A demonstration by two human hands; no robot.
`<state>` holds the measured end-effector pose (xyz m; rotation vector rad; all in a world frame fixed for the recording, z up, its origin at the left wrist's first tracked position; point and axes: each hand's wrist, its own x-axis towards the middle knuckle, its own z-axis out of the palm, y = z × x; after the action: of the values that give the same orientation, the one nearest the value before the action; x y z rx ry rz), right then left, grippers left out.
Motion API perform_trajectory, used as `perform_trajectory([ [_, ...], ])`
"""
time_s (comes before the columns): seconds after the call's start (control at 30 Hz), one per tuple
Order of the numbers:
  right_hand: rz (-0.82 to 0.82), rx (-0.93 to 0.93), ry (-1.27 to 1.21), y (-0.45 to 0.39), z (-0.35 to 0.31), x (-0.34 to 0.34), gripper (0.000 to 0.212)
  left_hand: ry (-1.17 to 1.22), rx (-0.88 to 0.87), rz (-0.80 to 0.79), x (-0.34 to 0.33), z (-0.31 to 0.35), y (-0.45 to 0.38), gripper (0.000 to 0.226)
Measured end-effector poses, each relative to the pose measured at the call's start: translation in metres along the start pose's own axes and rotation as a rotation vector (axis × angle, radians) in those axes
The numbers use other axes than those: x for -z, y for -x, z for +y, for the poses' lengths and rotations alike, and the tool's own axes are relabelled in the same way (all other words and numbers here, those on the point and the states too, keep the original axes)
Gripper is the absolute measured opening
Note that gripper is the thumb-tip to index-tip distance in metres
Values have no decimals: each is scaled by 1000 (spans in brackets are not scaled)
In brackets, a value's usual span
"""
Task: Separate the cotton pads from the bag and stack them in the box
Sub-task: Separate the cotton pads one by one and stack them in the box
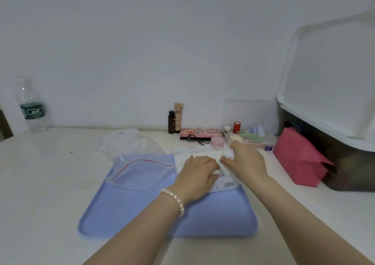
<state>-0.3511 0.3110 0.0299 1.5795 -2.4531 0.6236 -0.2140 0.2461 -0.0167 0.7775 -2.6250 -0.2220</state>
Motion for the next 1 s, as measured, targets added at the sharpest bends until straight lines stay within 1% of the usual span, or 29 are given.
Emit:
perform_trajectory([
  [0.1, -91, 6, 3, -2, -8, 5, 34, 34, 17, 7, -3, 1, -1, 26],
  [0.23, -302, -11, -70, -12, -15, 9, 31, 63, 33, 39, -4, 2, -2, 22],
  [0.3, -374, -54, -67, -17, -16, 9, 26, 65, 37, 43, -4, 3, -2, 22],
  [0.43, -377, -88, 141, -25, -24, 15, 18, 64, 38, 27, -5, 1, -2, 22],
  [0.53, -378, -67, 335, -30, -34, 14, 34, 61, 30, 21, -5, 2, -2, 22],
  [0.6, -390, -68, 415, -31, -40, 8, 40, 63, 37, 22, -3, 3, -1, 22],
  [0.77, -407, -154, 362, -30, -43, -15, 36, 89, 36, 10, 1, 4, 1, 9],
  [0.9, -395, -162, 398, -23, -43, -23, 37, 115, 46, 4, 4, 7, 2, 12],
  [0.97, -460, -189, 371, -24, -40, -25, 35, 145, 58, 6, 4, 5, 2, 6],
  [1.0, -511, -213, 337, -25, -39, -23, 34, 166, 76, 7, 3, 5, 2, 14],
])
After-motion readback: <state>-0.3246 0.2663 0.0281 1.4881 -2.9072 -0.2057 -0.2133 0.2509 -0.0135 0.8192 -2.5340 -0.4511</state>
